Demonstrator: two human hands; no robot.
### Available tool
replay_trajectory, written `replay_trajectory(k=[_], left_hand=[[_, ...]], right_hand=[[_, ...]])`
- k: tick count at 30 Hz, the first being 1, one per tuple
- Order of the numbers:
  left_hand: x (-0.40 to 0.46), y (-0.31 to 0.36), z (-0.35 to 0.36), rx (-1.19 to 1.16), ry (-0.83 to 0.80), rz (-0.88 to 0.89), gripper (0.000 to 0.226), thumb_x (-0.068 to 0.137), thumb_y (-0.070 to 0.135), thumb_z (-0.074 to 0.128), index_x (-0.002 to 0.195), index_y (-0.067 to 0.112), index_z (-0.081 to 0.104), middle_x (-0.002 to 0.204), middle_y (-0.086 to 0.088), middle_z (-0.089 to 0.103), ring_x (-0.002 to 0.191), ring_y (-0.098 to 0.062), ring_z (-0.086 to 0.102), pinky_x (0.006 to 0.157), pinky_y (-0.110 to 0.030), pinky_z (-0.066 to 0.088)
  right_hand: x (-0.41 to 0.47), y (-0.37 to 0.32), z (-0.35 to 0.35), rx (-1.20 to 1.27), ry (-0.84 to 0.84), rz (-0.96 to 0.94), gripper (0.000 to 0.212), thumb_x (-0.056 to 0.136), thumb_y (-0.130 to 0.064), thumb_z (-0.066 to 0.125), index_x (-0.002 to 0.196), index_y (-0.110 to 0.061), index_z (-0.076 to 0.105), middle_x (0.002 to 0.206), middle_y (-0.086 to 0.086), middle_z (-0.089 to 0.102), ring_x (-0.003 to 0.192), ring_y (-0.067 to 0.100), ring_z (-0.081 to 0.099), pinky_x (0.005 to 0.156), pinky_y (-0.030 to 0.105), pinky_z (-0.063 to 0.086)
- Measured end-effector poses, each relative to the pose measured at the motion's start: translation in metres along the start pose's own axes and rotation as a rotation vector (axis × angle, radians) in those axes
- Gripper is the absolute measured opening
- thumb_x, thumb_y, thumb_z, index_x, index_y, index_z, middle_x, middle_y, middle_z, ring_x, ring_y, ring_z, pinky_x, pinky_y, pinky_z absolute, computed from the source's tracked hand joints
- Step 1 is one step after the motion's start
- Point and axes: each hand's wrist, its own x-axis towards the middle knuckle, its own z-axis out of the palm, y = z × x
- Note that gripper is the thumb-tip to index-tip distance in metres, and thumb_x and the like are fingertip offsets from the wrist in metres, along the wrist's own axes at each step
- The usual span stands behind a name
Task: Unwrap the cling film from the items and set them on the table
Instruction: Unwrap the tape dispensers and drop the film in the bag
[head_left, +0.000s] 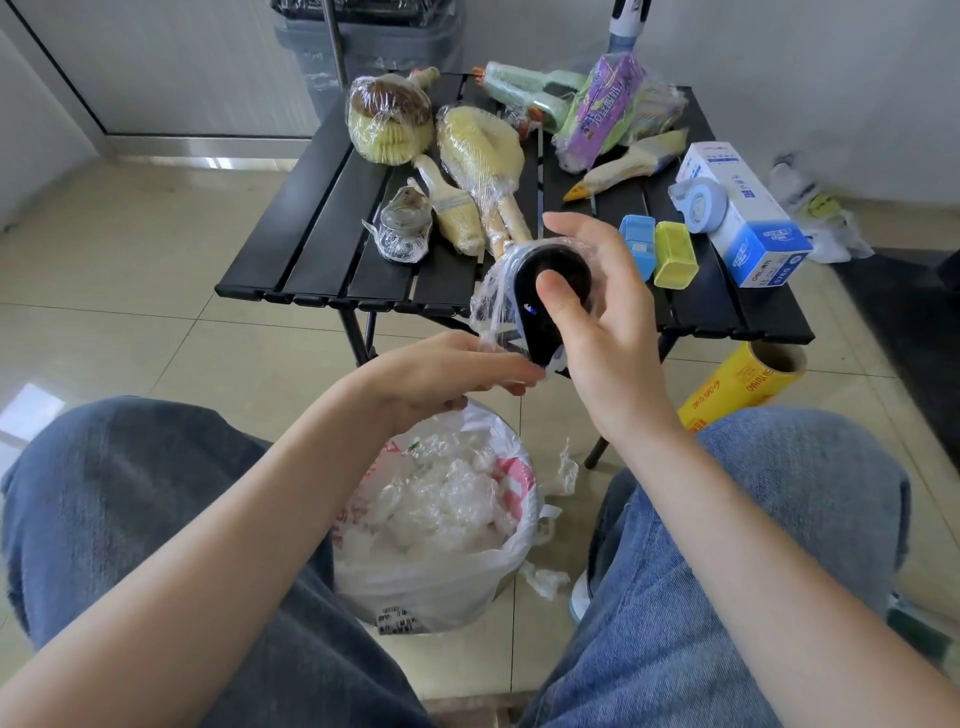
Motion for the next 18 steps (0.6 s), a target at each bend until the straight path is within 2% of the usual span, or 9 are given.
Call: replay_trajectory(k=[4, 7, 10, 12, 15, 18], left_hand=[[0.0, -0.002, 0.002, -0.184, -0.102, -0.046, 0.008, 0.07, 0.034, 0.067, 0.073, 0.026, 0.067, 0.089, 0.014, 0.063, 0.084, -0.006, 0.053, 0.077, -0.026, 0.034], [-0.004, -0.003, -0.001, -0.195, -0.125, -0.033, 0.013, 0.072, 0.032, 0.064, 0.064, 0.027, 0.073, 0.091, 0.017, 0.069, 0.084, -0.001, 0.059, 0.078, -0.024, 0.037], [-0.006, -0.002, -0.006, -0.092, -0.042, 0.016, 0.014, 0.088, 0.026, 0.064, 0.077, 0.022, 0.071, 0.08, 0.017, 0.072, 0.082, 0.0, 0.063, 0.079, -0.024, 0.043], [-0.006, -0.001, -0.008, -0.067, -0.002, 0.028, 0.015, 0.087, 0.023, 0.065, 0.072, 0.021, 0.069, 0.076, 0.014, 0.072, 0.079, -0.002, 0.063, 0.076, -0.022, 0.046], [-0.006, 0.001, -0.008, -0.155, 0.028, 0.014, 0.016, 0.087, 0.015, 0.063, 0.072, 0.017, 0.062, 0.072, 0.012, 0.069, 0.07, -0.002, 0.06, 0.07, -0.02, 0.047], [-0.012, 0.002, -0.01, -0.367, 0.09, 0.047, 0.019, 0.08, 0.012, 0.07, 0.077, 0.019, 0.052, 0.08, 0.003, 0.066, 0.066, -0.004, 0.058, 0.065, -0.02, 0.049]], right_hand=[[0.005, -0.003, -0.002, 0.076, 0.076, -0.017, 0.027, 0.094, -0.007, 0.054, 0.118, -0.018, 0.051, 0.117, -0.003, 0.057, 0.112, 0.008, 0.054, 0.101, 0.024, 0.041], [0.007, -0.001, -0.004, 0.211, 0.134, 0.12, 0.024, 0.092, -0.017, 0.055, 0.115, -0.024, 0.056, 0.122, -0.001, 0.058, 0.123, 0.017, 0.051, 0.11, 0.041, 0.038], [0.006, -0.002, -0.002, 0.348, 0.181, 0.286, 0.022, 0.087, -0.022, 0.058, 0.108, -0.028, 0.062, 0.133, 0.009, 0.054, 0.131, 0.026, 0.046, 0.111, 0.051, 0.035], [0.006, -0.003, -0.002, 0.417, 0.22, 0.379, 0.018, 0.092, -0.016, 0.056, 0.106, -0.025, 0.063, 0.131, 0.011, 0.055, 0.121, 0.021, 0.054, 0.106, 0.049, 0.043], [0.008, -0.003, -0.004, 0.534, 0.273, 0.439, 0.019, 0.099, -0.005, 0.047, 0.111, -0.016, 0.058, 0.113, 0.008, 0.06, 0.093, 0.013, 0.063, 0.086, 0.036, 0.056], [0.011, -0.004, -0.008, 0.516, 0.289, 0.454, 0.017, 0.099, -0.008, 0.048, 0.112, -0.014, 0.056, 0.113, 0.008, 0.06, 0.098, 0.015, 0.061, 0.087, 0.038, 0.054]])
